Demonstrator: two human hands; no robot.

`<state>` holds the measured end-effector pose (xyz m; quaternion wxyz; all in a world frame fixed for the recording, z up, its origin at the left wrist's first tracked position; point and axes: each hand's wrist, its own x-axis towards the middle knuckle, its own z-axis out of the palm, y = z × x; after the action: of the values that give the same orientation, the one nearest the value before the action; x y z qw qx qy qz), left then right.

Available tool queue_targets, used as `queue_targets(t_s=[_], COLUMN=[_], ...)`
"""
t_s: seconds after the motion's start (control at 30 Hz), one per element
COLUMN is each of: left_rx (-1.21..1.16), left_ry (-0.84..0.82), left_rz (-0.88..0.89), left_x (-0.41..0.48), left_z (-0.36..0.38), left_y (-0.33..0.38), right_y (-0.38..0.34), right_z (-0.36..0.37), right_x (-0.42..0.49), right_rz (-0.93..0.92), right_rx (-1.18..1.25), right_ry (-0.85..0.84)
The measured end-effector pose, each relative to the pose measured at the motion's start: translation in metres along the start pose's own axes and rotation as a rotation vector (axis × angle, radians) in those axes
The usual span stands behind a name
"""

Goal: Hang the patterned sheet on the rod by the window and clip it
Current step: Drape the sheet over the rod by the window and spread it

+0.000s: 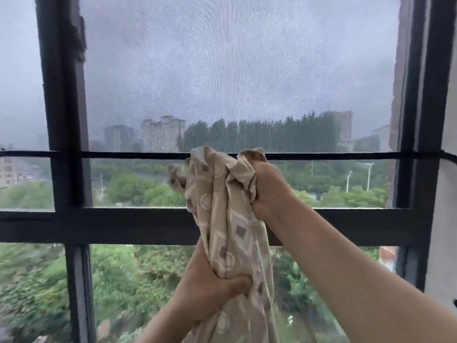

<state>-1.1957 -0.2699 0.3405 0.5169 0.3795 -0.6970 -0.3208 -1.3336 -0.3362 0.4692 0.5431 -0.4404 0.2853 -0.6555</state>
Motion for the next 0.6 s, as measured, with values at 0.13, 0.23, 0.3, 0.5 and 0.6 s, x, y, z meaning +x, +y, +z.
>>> queue_targets(t_s=[0.13,0.23,0.3,0.5,0.6], left_rx=[0.005,-0.028,-0.09,-0.222,-0.26], left_ry=[0.143,0.207,0.243,0.304,0.265], left_rz=[0.046,0.09,0.129,0.268,0.346], left_x=[0.009,0.019,0.026,0.065,0.08], left_z=[0.01,0.012,0.007,-0.016,-0.006], left_y=[0.021,0.035,0.047,0.09,0.114], right_y=[-0.012,-0.019,-0.017,-0.016,-0.012], right_z=[0.0,0.002,-0.002,-0.036,-0.036], right_x=[0.005,0.001,-0.009,-0.075,-0.082], right_rz=[-0.06,-0.14,-0.192,-0.13,-0.185], right_rx=[-0.202,-0.497,-0.74,-0.708,-0.718], right_ry=[0.036,0.118,0.069,-0.45,-0.434])
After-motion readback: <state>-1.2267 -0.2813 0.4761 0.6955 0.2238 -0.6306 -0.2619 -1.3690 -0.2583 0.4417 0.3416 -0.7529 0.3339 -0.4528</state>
